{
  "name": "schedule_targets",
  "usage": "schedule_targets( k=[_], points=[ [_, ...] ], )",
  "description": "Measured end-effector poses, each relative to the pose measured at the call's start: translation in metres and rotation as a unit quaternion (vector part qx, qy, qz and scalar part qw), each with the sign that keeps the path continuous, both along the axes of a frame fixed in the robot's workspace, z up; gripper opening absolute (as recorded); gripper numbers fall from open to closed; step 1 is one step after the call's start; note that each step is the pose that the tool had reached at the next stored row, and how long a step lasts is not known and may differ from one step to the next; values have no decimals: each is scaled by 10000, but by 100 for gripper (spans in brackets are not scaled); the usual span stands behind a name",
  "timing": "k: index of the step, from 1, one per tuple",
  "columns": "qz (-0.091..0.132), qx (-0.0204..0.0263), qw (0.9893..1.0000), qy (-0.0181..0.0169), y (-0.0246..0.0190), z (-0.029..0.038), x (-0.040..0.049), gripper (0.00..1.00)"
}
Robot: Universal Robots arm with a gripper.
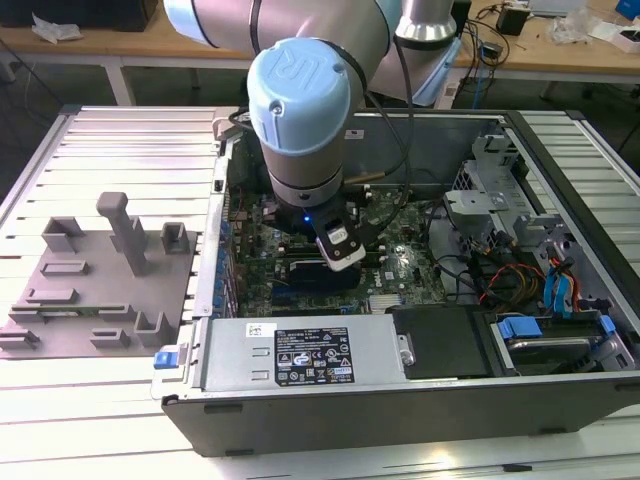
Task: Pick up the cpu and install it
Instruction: 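Install the second cpu locking lever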
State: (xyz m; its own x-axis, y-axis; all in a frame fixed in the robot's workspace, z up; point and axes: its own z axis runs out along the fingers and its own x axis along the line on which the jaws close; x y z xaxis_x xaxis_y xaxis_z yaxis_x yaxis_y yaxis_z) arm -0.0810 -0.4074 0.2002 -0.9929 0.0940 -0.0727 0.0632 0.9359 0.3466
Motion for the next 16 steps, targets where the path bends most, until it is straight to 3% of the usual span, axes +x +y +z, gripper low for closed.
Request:
schedule_targets(
  k=[10,16],
  points=[
    [0,22,10000,0,-34,-1,0,11],
    [0,90,10000,-1,-55,-1,0,11]
  ],
)
